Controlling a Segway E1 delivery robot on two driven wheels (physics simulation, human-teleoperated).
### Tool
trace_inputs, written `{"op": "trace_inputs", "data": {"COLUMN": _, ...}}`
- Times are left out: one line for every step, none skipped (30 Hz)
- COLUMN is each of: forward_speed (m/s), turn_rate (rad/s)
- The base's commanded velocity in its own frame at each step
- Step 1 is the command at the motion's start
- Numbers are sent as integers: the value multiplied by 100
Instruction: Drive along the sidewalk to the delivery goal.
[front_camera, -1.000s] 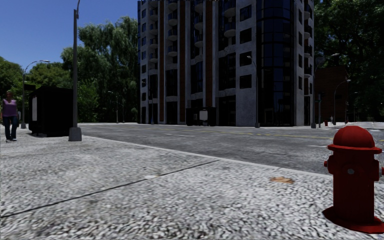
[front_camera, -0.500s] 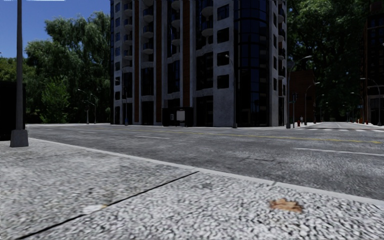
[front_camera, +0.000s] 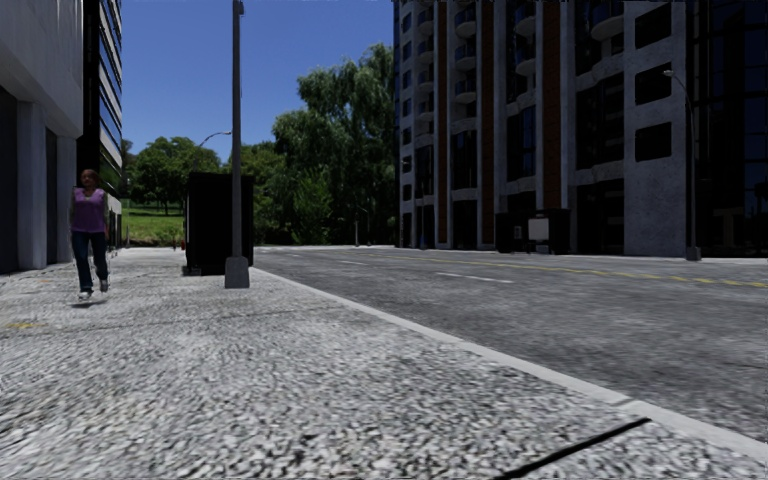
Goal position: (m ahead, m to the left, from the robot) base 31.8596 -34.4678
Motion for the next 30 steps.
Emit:
{"op": "trace_inputs", "data": {"forward_speed": 200, "turn_rate": 119}}
{"op": "trace_inputs", "data": {"forward_speed": 200, "turn_rate": 119}}
{"op": "trace_inputs", "data": {"forward_speed": 200, "turn_rate": 66}}
{"op": "trace_inputs", "data": {"forward_speed": 200, "turn_rate": 3}}
{"op": "trace_inputs", "data": {"forward_speed": 200, "turn_rate": 0}}
{"op": "trace_inputs", "data": {"forward_speed": 200, "turn_rate": 0}}
{"op": "trace_inputs", "data": {"forward_speed": 200, "turn_rate": 0}}
{"op": "trace_inputs", "data": {"forward_speed": 200, "turn_rate": 0}}
{"op": "trace_inputs", "data": {"forward_speed": 200, "turn_rate": 0}}
{"op": "trace_inputs", "data": {"forward_speed": 200, "turn_rate": 0}}
{"op": "trace_inputs", "data": {"forward_speed": 200, "turn_rate": 0}}
{"op": "trace_inputs", "data": {"forward_speed": 200, "turn_rate": 0}}
{"op": "trace_inputs", "data": {"forward_speed": 200, "turn_rate": 0}}
{"op": "trace_inputs", "data": {"forward_speed": 200, "turn_rate": 0}}
{"op": "trace_inputs", "data": {"forward_speed": 200, "turn_rate": 0}}
{"op": "trace_inputs", "data": {"forward_speed": 198, "turn_rate": 0}}
{"op": "trace_inputs", "data": {"forward_speed": 196, "turn_rate": 0}}
{"op": "trace_inputs", "data": {"forward_speed": 193, "turn_rate": 0}}
{"op": "trace_inputs", "data": {"forward_speed": 193, "turn_rate": 0}}
{"op": "trace_inputs", "data": {"forward_speed": 190, "turn_rate": 0}}
{"op": "trace_inputs", "data": {"forward_speed": 189, "turn_rate": 0}}
{"op": "trace_inputs", "data": {"forward_speed": 188, "turn_rate": 0}}
{"op": "trace_inputs", "data": {"forward_speed": 188, "turn_rate": 0}}
{"op": "trace_inputs", "data": {"forward_speed": 187, "turn_rate": 0}}
{"op": "trace_inputs", "data": {"forward_speed": 186, "turn_rate": 0}}
{"op": "trace_inputs", "data": {"forward_speed": 185, "turn_rate": 0}}
{"op": "trace_inputs", "data": {"forward_speed": 182, "turn_rate": 0}}
{"op": "trace_inputs", "data": {"forward_speed": 182, "turn_rate": 0}}
{"op": "trace_inputs", "data": {"forward_speed": 180, "turn_rate": 0}}
{"op": "trace_inputs", "data": {"forward_speed": 179, "turn_rate": 0}}
